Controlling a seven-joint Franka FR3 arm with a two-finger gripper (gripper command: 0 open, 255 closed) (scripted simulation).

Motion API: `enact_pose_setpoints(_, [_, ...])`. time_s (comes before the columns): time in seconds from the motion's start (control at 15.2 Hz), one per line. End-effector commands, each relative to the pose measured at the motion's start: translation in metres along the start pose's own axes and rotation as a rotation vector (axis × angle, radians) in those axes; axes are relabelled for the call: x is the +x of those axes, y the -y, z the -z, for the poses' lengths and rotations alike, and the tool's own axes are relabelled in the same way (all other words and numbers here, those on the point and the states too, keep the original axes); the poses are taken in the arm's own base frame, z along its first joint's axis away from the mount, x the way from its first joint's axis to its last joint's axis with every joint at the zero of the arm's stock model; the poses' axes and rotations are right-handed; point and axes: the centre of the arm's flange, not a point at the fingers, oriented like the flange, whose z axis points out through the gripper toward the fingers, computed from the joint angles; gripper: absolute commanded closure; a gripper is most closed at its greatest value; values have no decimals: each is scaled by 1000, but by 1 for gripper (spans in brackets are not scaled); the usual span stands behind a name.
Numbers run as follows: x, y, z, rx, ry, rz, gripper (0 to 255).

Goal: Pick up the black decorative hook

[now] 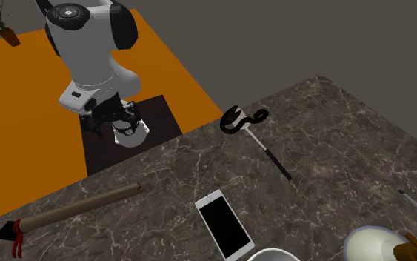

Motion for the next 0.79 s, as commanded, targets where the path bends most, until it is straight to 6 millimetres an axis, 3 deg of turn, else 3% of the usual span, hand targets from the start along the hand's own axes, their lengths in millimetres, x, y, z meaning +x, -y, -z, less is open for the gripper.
enact_pose_setpoints(0.0, [0,0,0,0,0,0,0])
enact_pose_setpoints(0.73, [-10,129,20,101,-129,-147,0])
